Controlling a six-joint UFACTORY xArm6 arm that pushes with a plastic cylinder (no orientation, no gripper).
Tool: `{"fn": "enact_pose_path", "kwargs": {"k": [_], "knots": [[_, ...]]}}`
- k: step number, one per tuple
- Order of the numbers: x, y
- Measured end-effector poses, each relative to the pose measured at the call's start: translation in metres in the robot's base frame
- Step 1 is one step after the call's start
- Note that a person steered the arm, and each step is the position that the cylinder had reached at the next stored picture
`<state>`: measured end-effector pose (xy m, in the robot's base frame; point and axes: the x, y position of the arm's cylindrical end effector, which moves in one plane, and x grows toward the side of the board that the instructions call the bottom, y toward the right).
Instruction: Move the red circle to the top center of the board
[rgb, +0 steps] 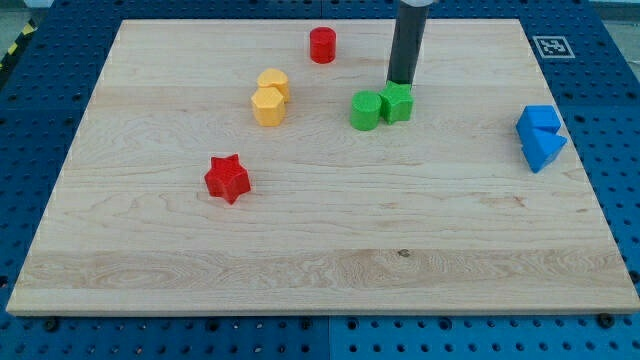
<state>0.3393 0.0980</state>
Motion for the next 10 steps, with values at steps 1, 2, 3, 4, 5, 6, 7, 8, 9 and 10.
{"fn": "enact_pose_path", "kwargs": {"k": [1,2,3,4,5,6,7,8,9,10], "knots": [[0.0,-0.009],[-0.001,-0.042],[-0.003,-0.062],[-0.003,-0.067],[-0.029,-0.077],[-0.043,-0.1],[-0.047,-0.118],[-0.07,-0.108],[-0.07,-0.1],[-0.056,-0.098]]}}
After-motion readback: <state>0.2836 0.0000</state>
